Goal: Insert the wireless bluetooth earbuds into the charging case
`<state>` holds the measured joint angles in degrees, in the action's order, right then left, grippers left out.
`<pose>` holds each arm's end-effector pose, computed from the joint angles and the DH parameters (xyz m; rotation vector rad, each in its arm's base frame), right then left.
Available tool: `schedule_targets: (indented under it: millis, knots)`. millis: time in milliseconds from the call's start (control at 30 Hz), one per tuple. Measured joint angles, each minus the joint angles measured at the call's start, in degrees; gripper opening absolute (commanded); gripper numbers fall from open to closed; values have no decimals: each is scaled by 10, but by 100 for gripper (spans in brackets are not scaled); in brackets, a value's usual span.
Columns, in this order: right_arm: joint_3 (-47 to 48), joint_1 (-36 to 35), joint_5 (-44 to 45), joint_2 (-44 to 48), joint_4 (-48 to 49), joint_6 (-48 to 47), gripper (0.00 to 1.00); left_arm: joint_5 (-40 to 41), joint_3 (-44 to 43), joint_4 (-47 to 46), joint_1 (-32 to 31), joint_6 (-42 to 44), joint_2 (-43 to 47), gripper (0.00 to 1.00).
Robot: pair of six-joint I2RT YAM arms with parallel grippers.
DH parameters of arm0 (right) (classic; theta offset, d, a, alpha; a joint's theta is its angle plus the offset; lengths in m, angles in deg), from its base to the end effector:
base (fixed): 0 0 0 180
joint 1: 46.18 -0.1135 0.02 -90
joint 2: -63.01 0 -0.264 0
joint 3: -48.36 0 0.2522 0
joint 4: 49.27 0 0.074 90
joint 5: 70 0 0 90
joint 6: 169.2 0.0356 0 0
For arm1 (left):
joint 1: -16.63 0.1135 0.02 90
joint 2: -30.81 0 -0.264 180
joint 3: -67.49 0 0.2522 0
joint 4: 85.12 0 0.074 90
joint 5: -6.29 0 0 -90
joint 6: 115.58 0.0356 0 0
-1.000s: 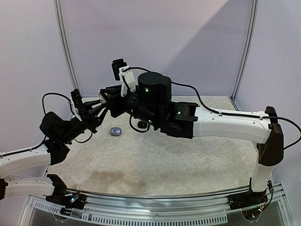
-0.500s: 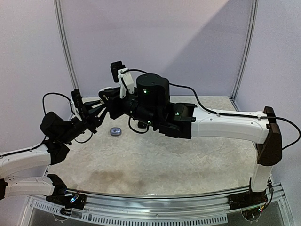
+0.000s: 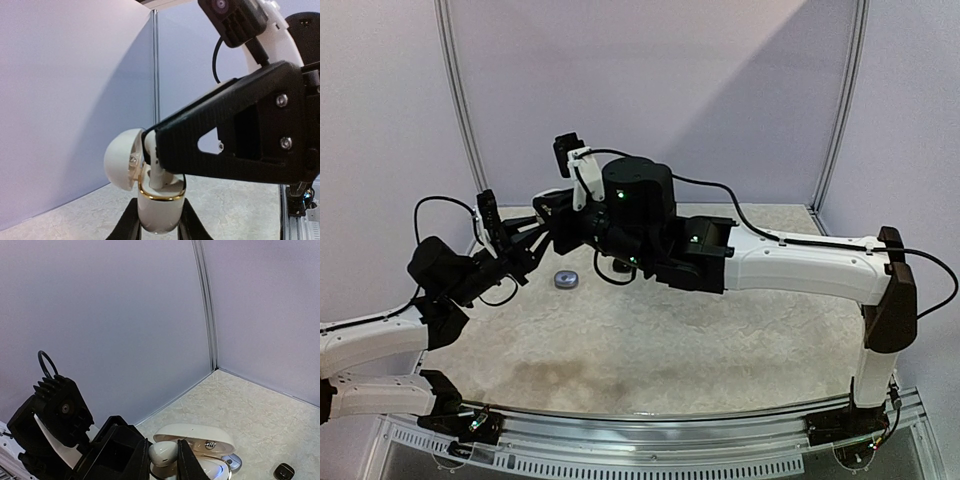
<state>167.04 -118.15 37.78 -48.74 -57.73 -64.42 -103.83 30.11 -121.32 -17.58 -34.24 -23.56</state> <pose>0.1577 0.4493 0.3863 -0.5714 1.5754 0.9194 0.1658 -0.1275 0.2897 0.5879 1.1642 -0.8598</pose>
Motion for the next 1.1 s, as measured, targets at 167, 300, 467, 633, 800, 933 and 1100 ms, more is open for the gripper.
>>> schedule_targets:
  millis: [167, 300, 467, 633, 800, 933, 1100]
  knots:
    - [4, 0, 8, 0, -23, -1, 21, -4, 0, 13, 0, -20, 0, 0]
    - [5, 0, 14, 0, -31, -7, 25, -4, 0, 17, 0, -25, 0, 0]
    - [6, 0, 17, 0, -45, -18, 26, -4, 0, 24, 1, -29, 0, 0]
    - [10, -1, 19, 0, -55, -24, 31, -6, 0, 28, 2, -39, 0, 0]
    - [23, -4, 27, 0, -77, -38, 34, -15, 0, 30, 2, -50, 0, 0]
    - [32, -1, 46, 0, -87, -47, 35, -28, 0, 31, 2, -54, 0, 0]
    - [34, 2, 52, 0, -96, -50, 40, -31, -1, 30, 2, -60, 0, 0]
